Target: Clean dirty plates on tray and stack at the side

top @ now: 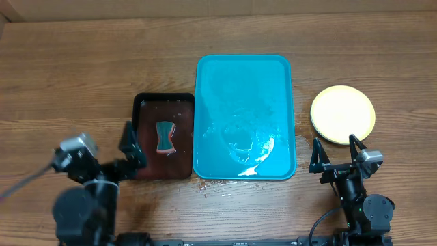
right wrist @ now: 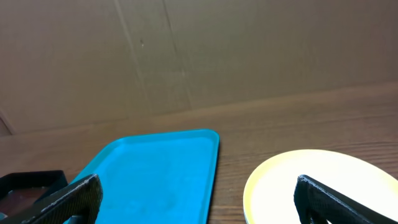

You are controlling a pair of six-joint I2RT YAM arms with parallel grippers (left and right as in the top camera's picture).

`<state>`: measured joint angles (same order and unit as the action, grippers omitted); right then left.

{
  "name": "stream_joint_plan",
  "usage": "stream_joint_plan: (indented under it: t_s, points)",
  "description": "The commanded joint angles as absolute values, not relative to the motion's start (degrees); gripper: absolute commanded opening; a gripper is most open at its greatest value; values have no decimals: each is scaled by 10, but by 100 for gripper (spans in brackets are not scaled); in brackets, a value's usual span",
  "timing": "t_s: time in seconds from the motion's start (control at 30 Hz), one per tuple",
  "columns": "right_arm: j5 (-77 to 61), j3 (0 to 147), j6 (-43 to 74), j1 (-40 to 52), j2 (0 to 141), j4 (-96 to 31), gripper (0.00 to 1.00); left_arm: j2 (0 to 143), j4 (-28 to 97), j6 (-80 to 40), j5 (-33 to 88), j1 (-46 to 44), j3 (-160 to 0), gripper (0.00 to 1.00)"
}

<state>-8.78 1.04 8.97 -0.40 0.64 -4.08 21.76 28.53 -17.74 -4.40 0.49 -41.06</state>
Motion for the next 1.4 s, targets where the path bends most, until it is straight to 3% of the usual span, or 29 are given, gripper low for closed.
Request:
stream_joint_plan:
  t_s: [0.0, 0.23, 0.63, 1.37]
  points:
    - [-88, 4, 89, -6, 2, -37, 100, 143, 239, -167, -7, 8, -315, 100]
    - [-88, 4, 89, -6, 2, -37, 100, 6, 180, -169, 10, 8, -168, 100]
    - [-88, 4, 89, -6, 2, -37, 100, 2, 13, -172, 12, 8, -4, 100]
    - [-88, 4, 89, -6, 2, -37, 100, 3, 44, -180, 7, 8, -3, 100]
